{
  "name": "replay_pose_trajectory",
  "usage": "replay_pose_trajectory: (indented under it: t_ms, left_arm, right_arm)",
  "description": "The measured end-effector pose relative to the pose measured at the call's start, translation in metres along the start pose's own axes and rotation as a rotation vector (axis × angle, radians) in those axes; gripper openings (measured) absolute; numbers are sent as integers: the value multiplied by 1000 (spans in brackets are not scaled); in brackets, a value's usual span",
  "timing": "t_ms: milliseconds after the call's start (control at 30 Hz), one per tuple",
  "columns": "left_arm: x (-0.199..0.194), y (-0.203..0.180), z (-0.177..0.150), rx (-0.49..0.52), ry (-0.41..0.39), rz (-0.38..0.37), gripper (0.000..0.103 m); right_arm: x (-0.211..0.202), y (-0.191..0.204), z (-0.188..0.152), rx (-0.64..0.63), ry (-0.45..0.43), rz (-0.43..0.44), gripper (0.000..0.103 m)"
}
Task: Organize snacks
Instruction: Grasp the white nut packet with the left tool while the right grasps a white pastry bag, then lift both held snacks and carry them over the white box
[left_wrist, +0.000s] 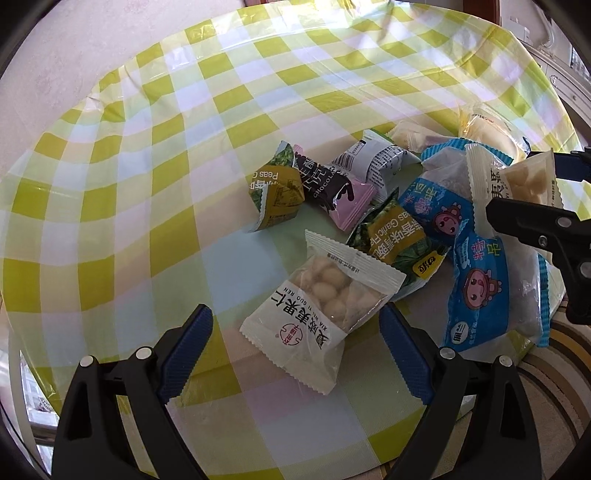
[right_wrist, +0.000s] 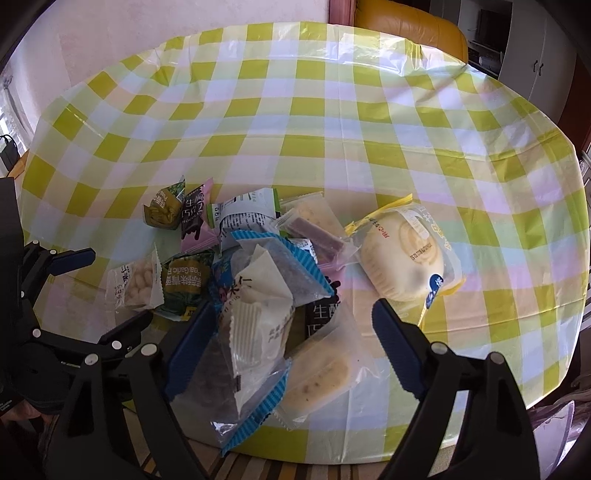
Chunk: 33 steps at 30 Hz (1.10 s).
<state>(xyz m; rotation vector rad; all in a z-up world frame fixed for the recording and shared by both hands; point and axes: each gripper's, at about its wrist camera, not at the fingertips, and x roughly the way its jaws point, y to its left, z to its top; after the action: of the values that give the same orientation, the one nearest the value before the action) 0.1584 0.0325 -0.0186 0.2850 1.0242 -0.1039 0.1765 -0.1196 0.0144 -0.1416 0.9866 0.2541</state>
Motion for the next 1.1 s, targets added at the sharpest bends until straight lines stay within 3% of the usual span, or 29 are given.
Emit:
replay_pose_trajectory:
  t_ms: [100,233,300,333,400,567,833,1100]
  left_arm:
    - [3,-1,2,5,-6,-14,88]
    - [7,-2,6,3,-16,-62,87]
    - [9,0,8,-6,-17,-93,80]
    - [11,0,9,-14,-13,-109,77]
    - [16,0,10,-23,2,-132,64]
    - [15,2,10,-48,-5,-164,46]
    - [10,6,7,-91,-17,-187,43]
    - [-8,20,0,-175,-56,-156,42]
  right_arm:
    - [3,2,-1,-9,11,-3,66]
    - [4,0,-1,-1,13,-8,60]
    - [3,-1,-1,2,10,-5,47]
    - [3,-1,-1,2,9,-2,46]
    - [3,-2,-2,5,6,3,46]
    - [-1,-2,-1,5,-6,-2,45]
    - [-17,-8,3,29,-50,-6,45]
    - [-38,-17,5,53,-94,-13,45]
